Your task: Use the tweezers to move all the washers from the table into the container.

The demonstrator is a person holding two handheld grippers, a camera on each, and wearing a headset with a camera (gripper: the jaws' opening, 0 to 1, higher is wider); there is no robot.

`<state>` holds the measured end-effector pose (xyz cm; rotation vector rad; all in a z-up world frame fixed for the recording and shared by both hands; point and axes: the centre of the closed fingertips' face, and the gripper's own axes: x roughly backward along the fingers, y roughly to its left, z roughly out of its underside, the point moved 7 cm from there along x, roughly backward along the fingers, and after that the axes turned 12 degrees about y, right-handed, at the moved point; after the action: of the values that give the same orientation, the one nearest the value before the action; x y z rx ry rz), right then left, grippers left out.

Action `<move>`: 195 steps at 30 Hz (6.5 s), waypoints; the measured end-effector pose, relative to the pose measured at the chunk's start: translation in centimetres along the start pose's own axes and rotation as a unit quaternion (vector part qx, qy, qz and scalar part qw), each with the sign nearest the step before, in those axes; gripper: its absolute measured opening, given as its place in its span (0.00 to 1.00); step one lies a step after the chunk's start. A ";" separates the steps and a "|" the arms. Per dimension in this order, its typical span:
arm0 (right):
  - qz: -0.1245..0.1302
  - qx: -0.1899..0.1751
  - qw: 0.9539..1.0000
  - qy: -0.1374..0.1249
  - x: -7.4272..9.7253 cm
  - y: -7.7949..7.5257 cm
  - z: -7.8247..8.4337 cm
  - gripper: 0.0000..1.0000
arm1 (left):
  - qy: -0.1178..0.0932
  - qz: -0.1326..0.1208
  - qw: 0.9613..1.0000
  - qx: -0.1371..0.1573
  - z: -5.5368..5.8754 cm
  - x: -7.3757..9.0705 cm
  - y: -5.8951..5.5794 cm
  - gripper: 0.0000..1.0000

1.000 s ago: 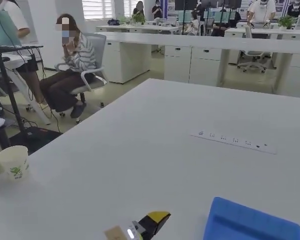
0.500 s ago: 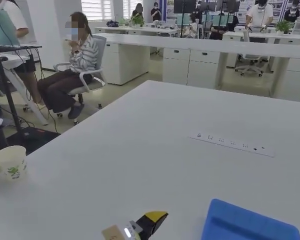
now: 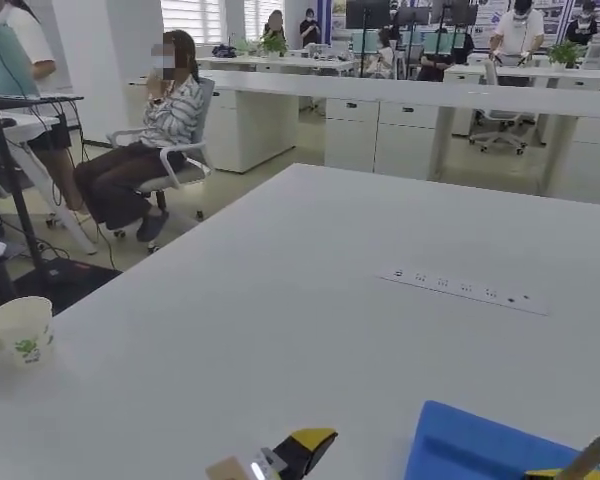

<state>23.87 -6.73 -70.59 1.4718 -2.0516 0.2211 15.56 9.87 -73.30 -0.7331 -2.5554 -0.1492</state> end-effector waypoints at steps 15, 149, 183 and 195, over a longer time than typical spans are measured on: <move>0.017 -0.032 0.999 -0.003 -1.2 -3.9 -0.8 0.03 | 0.005 0.001 1.000 -0.001 0.1 -0.1 0.0 0.82; -0.052 -0.030 0.993 0.103 -6.2 -0.1 5.5 0.03 | 0.006 0.023 1.000 0.000 0.1 -0.3 -0.5 0.81; -0.040 0.028 0.992 0.117 -6.1 1.0 6.4 0.02 | 0.012 0.020 1.000 -0.006 0.2 -0.3 -0.5 0.81; -0.049 -0.021 0.996 0.071 -4.4 0.4 3.9 0.03 | 0.011 0.020 1.000 -0.007 0.2 -0.3 -0.4 0.80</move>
<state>23.02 -4.82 -76.06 1.4839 -1.8556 0.2335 15.49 9.42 -73.60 -0.7831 -2.5187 -0.1605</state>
